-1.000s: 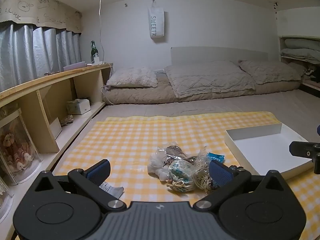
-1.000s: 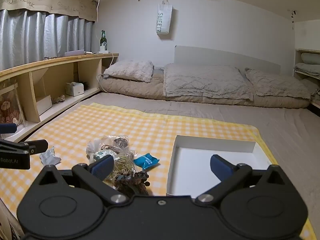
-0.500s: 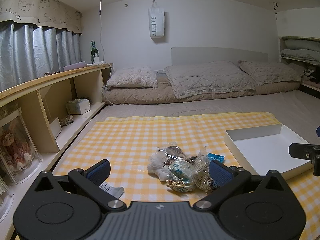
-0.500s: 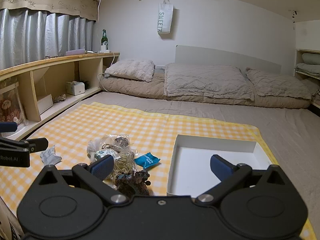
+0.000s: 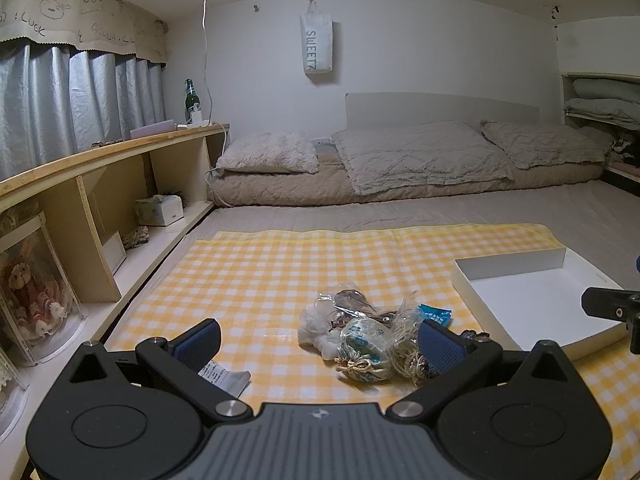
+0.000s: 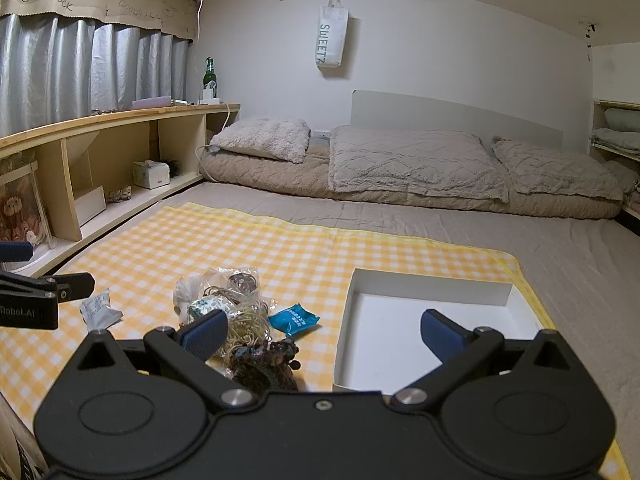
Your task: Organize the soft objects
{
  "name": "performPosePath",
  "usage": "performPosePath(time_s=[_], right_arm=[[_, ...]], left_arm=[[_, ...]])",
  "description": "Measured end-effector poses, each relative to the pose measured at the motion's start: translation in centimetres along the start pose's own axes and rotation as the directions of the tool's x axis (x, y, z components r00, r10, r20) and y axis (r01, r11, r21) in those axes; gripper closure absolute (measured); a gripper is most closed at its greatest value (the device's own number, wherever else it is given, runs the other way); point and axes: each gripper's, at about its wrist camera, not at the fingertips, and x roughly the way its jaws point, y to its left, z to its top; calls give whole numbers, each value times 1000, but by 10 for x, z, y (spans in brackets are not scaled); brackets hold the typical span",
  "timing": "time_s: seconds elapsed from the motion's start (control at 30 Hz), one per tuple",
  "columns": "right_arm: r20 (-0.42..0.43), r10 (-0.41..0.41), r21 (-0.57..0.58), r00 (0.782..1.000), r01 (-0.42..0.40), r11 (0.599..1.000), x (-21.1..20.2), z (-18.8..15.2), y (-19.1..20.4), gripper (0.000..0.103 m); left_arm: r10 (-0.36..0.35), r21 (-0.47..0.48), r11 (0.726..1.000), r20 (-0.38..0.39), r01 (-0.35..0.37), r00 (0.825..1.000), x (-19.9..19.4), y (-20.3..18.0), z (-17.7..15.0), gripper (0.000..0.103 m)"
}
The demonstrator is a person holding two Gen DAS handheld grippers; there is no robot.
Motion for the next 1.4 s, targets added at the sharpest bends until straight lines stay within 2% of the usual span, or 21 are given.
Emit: performPosePath(time_s=[1.4], right_arm=[[-8, -1, -5, 1000, 1, 1000, 4, -6, 0, 0]], left_arm=[[0, 0, 1000, -1, 0, 1000, 0, 0, 0, 0]])
